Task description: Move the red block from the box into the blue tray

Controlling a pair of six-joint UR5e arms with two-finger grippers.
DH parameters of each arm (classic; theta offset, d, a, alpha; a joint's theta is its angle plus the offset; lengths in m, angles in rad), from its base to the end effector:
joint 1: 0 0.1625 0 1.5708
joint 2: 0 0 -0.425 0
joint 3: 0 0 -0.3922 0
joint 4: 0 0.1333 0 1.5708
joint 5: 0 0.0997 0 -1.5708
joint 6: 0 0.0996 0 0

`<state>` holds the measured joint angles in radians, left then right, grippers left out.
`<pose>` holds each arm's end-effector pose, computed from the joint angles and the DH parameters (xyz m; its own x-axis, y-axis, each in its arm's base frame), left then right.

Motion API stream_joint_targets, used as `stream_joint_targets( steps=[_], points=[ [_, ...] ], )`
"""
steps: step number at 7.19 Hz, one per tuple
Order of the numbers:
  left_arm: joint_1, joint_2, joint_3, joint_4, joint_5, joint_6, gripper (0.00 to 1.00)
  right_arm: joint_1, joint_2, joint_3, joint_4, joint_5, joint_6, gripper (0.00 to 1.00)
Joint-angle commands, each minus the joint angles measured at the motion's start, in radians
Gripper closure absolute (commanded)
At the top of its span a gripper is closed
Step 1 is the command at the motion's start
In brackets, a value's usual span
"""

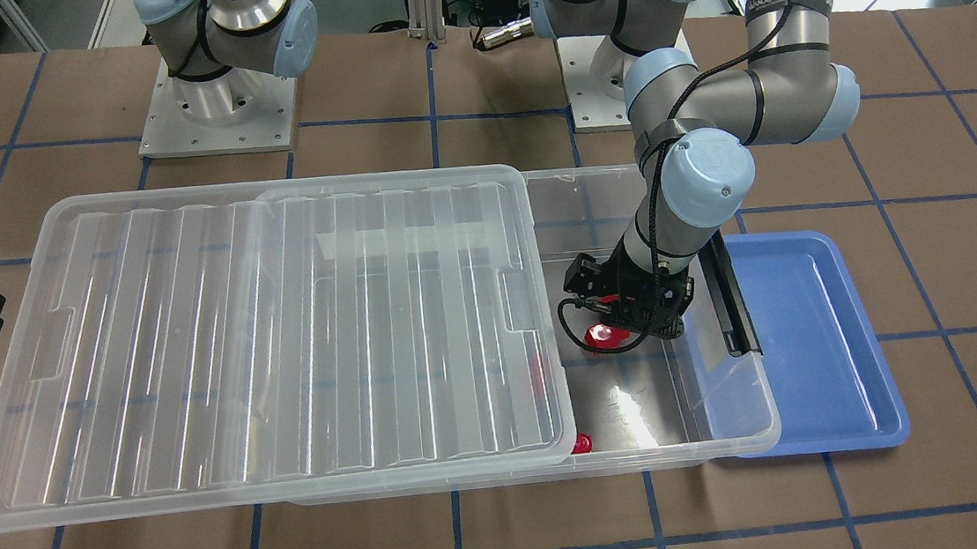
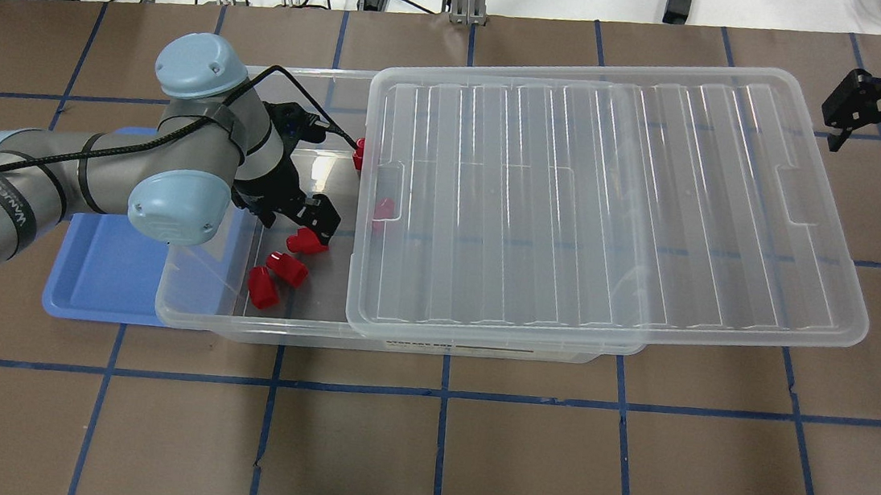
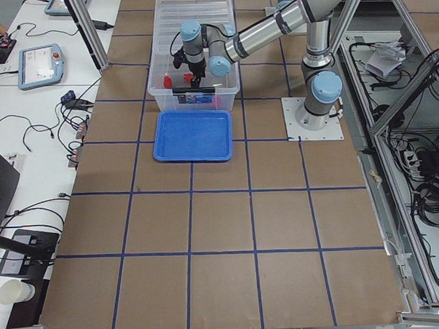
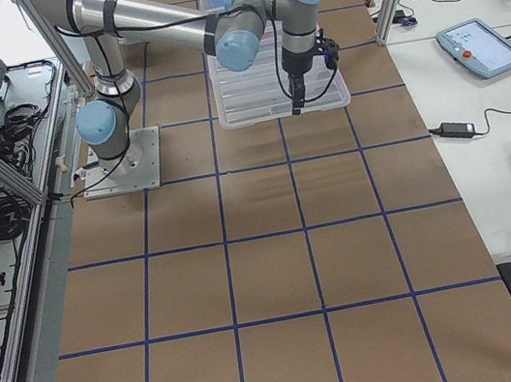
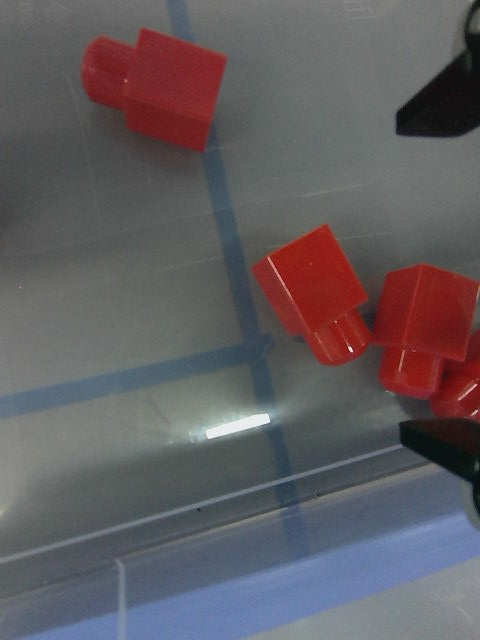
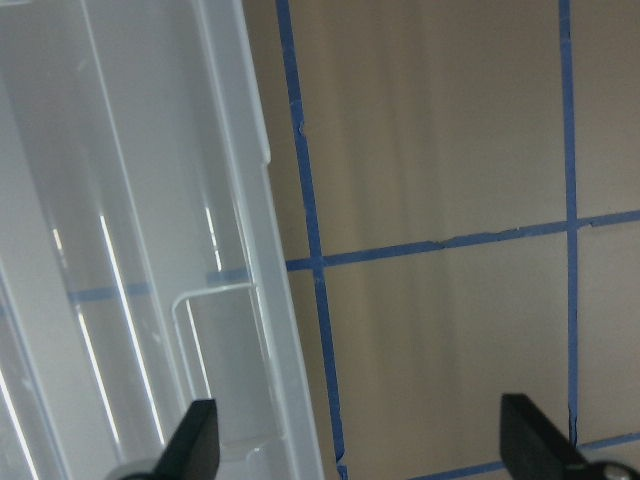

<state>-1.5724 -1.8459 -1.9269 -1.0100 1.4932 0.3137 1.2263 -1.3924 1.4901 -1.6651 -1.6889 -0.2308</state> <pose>-0.1419 -0.5243 0.2340 -0.9479 0.3041 0.0953 0.3092 0.9500 0.0431 -0.0764 -0.5730 0.4433 -0.9873 0.1108 0.1139 0.1149 0.9929 0.0303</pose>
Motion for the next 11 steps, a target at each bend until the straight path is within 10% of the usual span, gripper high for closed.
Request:
stream_joint_targets(
  steps=[1,7,11],
  points=[
    [0.0,-0.021,-0.01,0.011,0.004,0.068,0.0,0.045,-0.059,-0.028,0.067,0.008,0.004,0.0],
    [0.008,-0.073,-0.041,0.152,0.002,0.136,0.04,0.091,-0.048,0.001,0.056,0.008,0.018,0.0],
    [0.008,-0.085,-0.044,0.156,0.005,0.14,0.49,0.111,-0.063,-0.002,0.085,0.028,0.022,0.0]
  ],
)
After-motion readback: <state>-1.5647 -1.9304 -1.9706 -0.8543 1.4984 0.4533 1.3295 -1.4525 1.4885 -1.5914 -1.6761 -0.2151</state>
